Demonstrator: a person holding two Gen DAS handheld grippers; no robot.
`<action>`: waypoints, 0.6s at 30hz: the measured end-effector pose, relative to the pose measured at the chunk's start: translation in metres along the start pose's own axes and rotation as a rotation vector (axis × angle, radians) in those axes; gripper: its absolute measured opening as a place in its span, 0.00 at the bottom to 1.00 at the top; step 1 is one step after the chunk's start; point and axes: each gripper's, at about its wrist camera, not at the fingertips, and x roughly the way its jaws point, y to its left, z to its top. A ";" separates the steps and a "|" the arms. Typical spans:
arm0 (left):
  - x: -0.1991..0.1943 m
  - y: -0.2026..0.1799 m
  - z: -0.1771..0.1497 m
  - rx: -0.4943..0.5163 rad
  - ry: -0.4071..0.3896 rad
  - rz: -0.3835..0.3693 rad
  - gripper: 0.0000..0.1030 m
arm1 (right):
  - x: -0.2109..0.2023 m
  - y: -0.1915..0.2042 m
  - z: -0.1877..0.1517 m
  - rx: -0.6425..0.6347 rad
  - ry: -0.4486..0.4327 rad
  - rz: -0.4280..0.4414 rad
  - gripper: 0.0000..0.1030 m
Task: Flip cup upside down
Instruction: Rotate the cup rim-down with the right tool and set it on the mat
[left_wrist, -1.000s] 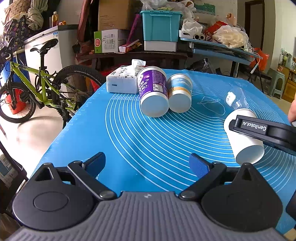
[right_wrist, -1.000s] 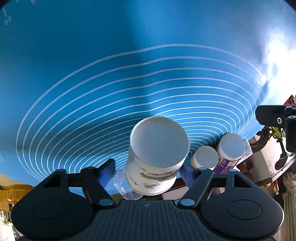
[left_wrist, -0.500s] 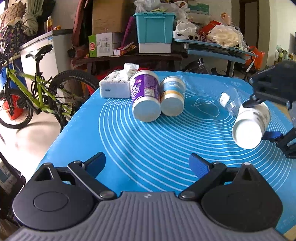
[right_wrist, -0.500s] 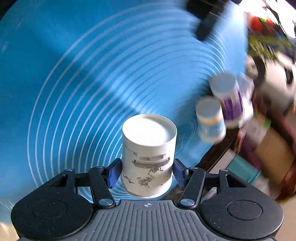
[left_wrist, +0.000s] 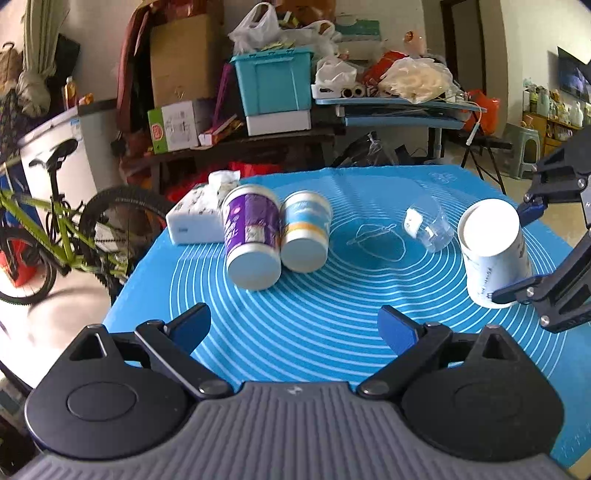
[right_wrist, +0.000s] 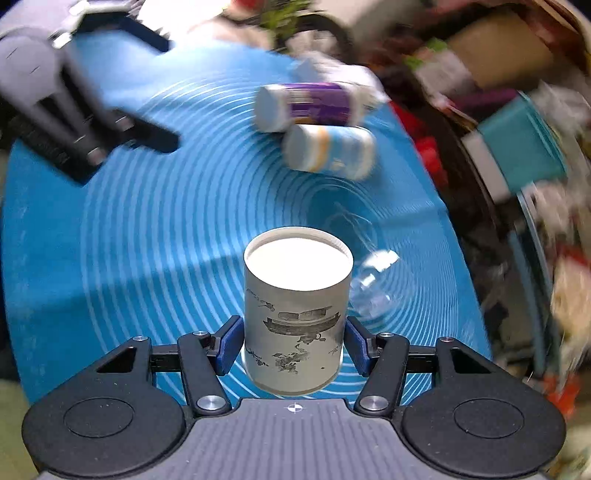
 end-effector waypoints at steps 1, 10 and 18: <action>0.002 -0.001 0.001 0.002 0.001 0.000 0.93 | 0.001 -0.006 -0.005 0.076 -0.022 0.009 0.54; 0.019 -0.002 0.008 -0.105 0.065 0.008 0.93 | 0.033 -0.022 -0.041 0.580 -0.082 -0.033 0.54; 0.027 -0.001 0.002 -0.160 0.125 0.002 0.93 | 0.043 -0.014 -0.053 0.801 -0.143 -0.115 0.53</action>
